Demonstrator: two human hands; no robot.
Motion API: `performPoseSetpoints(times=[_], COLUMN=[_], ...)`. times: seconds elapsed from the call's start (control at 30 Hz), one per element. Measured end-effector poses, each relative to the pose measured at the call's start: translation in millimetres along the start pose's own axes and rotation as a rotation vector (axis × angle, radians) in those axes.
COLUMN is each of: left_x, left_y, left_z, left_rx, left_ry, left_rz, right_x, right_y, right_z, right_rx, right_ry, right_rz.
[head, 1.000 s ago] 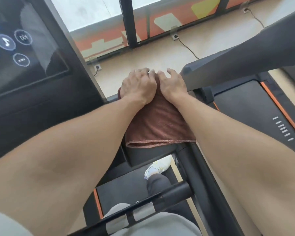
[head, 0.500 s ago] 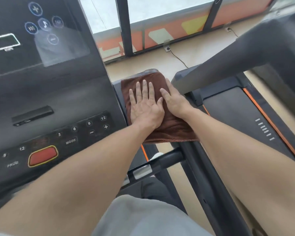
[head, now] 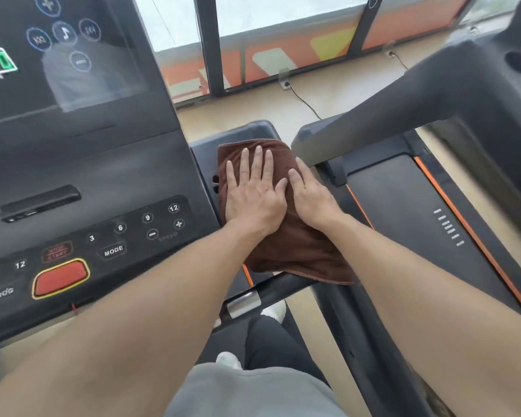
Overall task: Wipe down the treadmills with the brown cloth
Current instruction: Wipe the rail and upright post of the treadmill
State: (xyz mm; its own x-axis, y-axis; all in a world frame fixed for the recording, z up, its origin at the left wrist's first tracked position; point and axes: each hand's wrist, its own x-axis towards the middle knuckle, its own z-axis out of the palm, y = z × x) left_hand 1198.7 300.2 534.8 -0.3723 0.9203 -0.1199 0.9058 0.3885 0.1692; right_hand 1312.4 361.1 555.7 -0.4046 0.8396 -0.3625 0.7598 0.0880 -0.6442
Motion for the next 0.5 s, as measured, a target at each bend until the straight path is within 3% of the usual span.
performPoseSetpoints(times=[0.27,0.5], left_x=[85,146], left_y=[-16,-16], left_z=[-19,-44], left_rx=[-0.063,-0.116], left_ry=[0.020,-0.065], left_rz=[-0.021,-0.112], right_x=[81,143], right_y=[-31,-36], right_z=[-9,-7], right_rx=[0.170,0.487], right_ry=[-0.069,-0.162], right_rz=[0.052,0.242])
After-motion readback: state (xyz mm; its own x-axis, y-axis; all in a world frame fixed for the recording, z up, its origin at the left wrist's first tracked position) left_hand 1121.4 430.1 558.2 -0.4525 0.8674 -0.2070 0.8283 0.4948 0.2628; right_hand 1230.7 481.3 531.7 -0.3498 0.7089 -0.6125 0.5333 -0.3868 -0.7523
